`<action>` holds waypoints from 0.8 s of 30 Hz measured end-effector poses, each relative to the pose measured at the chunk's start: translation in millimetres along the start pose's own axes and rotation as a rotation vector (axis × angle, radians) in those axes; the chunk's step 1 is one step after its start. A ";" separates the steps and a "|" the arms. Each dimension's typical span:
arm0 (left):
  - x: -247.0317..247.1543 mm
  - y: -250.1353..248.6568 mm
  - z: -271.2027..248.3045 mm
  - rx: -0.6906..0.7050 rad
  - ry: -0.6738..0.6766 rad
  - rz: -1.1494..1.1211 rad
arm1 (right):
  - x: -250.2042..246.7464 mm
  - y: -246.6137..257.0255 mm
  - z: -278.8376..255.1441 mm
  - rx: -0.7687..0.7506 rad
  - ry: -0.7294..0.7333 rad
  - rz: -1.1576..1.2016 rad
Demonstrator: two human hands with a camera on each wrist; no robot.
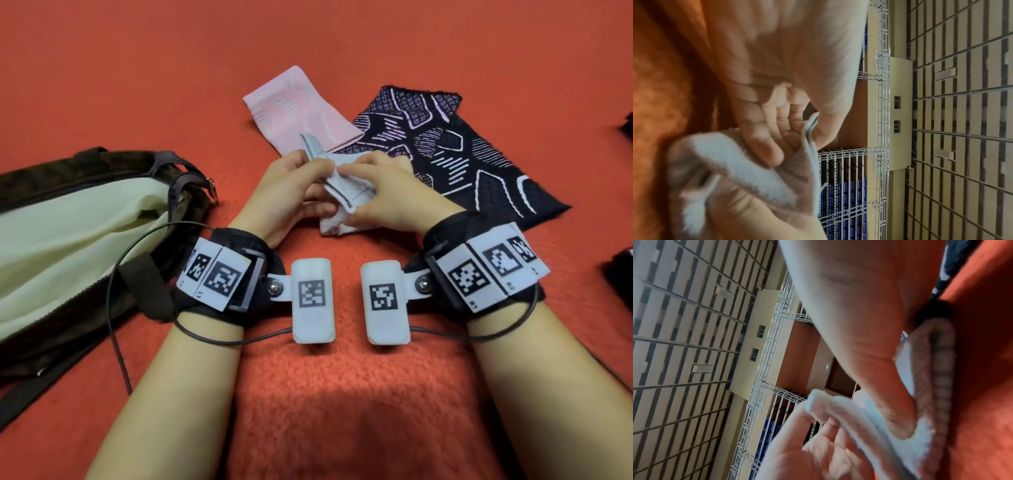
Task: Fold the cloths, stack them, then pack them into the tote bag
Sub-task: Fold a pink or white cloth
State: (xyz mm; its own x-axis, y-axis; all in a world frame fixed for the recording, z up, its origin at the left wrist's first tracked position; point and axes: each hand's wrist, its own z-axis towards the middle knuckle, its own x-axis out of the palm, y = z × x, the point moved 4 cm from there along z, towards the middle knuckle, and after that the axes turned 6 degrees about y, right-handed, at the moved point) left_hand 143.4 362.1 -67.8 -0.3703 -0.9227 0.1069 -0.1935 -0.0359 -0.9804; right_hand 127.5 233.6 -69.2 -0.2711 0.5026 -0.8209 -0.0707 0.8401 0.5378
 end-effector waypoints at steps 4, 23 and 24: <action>4.8 5.6 1.2 -0.016 -0.008 -0.017 | -7.3 -10.6 -0.7 0.009 -0.037 0.423; -0.2 3.4 -5.6 -0.227 0.071 0.673 | -18.0 -24.3 1.9 0.147 -0.289 0.685; 1.0 2.7 -6.0 -0.225 0.102 0.744 | -18.5 -24.9 2.8 0.169 -0.316 0.717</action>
State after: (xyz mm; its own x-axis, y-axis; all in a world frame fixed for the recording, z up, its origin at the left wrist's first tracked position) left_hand 137.0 363.4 -69.3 -0.5545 -0.6334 -0.5397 -0.0371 0.6667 -0.7444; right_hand 137.0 203.9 -68.0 0.0913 0.9446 -0.3151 0.1707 0.2969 0.9395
